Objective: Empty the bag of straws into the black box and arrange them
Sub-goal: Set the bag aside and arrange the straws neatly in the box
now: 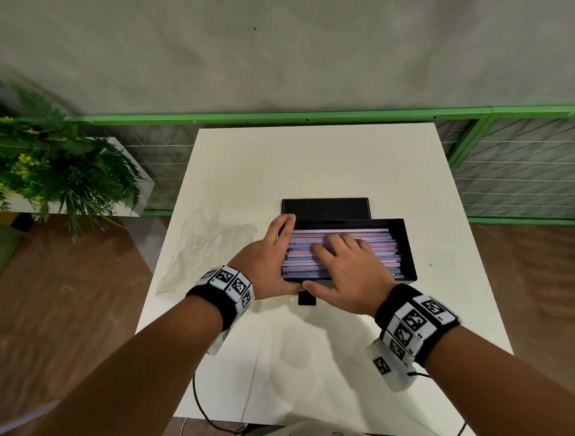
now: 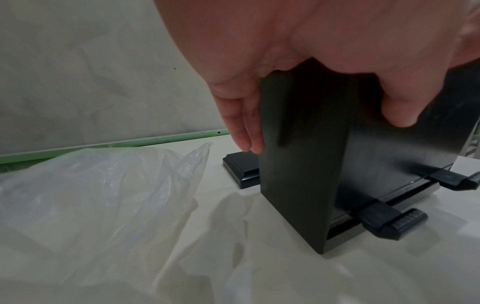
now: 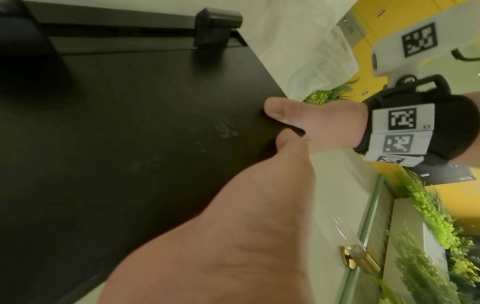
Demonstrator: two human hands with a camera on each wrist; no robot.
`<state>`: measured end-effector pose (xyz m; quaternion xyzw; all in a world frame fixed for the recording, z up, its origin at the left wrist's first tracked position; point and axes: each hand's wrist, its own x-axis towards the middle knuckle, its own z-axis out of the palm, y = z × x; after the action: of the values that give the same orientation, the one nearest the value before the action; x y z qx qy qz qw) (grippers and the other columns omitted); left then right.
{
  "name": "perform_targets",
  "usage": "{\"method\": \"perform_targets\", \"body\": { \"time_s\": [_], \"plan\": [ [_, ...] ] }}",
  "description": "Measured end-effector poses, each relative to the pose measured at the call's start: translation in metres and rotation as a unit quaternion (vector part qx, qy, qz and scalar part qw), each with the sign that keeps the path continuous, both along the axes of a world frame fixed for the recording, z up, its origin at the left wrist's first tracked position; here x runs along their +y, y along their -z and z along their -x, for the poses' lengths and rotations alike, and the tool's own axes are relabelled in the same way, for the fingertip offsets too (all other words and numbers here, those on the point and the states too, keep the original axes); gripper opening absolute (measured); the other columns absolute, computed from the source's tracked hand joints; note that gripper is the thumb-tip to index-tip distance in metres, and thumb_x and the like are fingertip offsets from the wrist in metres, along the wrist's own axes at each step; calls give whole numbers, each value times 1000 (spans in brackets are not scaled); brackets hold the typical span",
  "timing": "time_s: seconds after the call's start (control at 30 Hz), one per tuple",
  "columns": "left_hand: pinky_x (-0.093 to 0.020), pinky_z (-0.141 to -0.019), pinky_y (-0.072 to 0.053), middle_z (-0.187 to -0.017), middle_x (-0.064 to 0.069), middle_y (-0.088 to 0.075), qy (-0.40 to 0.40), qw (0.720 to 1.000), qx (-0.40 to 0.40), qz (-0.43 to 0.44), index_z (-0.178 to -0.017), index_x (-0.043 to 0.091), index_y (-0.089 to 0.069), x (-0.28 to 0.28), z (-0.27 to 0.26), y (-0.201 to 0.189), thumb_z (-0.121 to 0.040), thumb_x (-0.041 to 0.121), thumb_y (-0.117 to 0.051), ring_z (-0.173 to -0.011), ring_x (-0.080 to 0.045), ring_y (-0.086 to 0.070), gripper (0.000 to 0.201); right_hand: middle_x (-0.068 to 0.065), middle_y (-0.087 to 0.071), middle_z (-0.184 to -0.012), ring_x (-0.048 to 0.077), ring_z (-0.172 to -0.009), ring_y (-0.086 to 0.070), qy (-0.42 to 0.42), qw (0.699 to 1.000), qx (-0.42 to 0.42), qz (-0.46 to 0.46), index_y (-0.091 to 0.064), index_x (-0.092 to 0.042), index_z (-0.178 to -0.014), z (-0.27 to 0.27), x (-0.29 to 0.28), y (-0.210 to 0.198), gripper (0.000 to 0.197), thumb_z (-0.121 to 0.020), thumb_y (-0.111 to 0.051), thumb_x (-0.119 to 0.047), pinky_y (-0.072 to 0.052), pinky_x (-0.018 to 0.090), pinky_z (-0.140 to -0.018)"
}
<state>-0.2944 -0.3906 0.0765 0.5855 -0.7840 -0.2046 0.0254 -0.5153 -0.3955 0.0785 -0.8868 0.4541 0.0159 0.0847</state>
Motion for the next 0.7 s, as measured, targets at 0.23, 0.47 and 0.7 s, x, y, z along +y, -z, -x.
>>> {"method": "perform_targets", "body": {
  "time_s": [0.23, 0.47, 0.7],
  "plan": [
    [-37, -100, -54, -166, 18, 23, 1, 1000, 26, 15, -161, 24, 11, 9, -4, 3, -72, 63, -79, -128, -20, -57, 133, 15, -45, -150, 33, -139, -40, 101, 973, -201, 60, -49, -13, -141, 39, 6, -13, 64, -93, -52, -56, -31, 51, -116],
    [-45, -126, -24, -160, 4, -42, -323, 775, 518, -162, -156, 24, -37, 29, 20, 19, -82, 70, -59, -147, -9, -39, 89, 7, -69, -121, 15, -95, -62, 477, 630, -466, -399, -64, -16, -121, 90, -6, -6, 25, -99, -55, -23, -43, 32, -87],
    [-40, -112, -41, -129, -3, -72, -371, 690, 607, -134, -134, 17, -65, 15, 32, -55, -104, 62, -25, -124, -19, -65, 67, -4, -75, -102, 5, -82, -67, 395, 718, -473, -324, -70, -21, -102, 80, 3, -35, 30, -96, -49, -1, -49, 21, -75]
  ]
}}
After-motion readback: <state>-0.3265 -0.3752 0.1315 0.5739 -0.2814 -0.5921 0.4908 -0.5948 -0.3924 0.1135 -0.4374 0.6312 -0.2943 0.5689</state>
